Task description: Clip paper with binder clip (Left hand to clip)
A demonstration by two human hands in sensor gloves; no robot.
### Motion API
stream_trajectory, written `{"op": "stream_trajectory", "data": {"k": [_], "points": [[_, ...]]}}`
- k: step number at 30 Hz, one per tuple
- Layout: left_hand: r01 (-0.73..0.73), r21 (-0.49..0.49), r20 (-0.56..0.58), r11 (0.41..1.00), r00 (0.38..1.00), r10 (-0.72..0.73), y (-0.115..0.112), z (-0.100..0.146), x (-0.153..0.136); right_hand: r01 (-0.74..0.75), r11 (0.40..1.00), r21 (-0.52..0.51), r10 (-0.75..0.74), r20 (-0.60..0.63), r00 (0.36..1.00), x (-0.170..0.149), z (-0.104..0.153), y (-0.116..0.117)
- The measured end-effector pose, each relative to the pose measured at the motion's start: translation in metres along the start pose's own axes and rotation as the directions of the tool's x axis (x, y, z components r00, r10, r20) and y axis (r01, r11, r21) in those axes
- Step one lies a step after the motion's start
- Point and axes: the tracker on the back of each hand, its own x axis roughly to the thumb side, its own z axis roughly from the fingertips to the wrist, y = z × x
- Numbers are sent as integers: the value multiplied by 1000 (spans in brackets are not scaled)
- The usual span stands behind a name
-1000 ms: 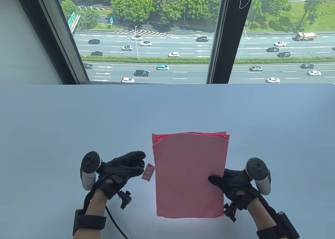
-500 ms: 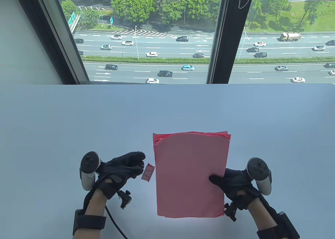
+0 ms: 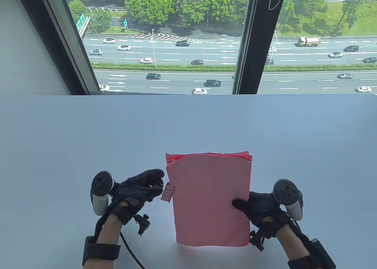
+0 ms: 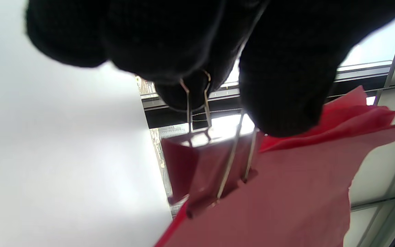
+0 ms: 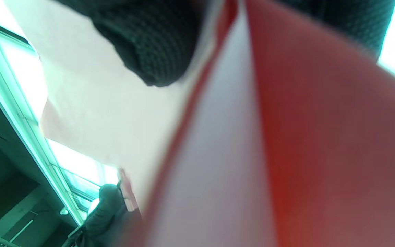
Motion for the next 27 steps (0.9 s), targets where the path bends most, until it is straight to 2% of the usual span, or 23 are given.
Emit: {"op": "stream_trajectory", "data": {"k": [2, 6, 12, 21, 27], "points": [[-4, 29, 8, 1000, 1000, 4, 3, 1, 2, -11, 1000, 8, 11, -4, 1000, 0, 0, 2], [-21, 94, 36, 995, 999, 18, 8, 3, 4, -18, 996, 87, 21, -33, 999, -3, -2, 9], [-79, 162, 83, 984, 994, 66, 14, 6, 8, -34, 991, 126, 41, -48, 998, -4, -3, 15], [-112, 176, 126, 978, 988, 90, 16, 7, 11, -48, 982, 185, 59, -56, 997, 1, -3, 20], [-127, 190, 142, 973, 985, 100, 16, 8, 11, -66, 980, 186, 76, -48, 996, 3, -3, 21]]}}
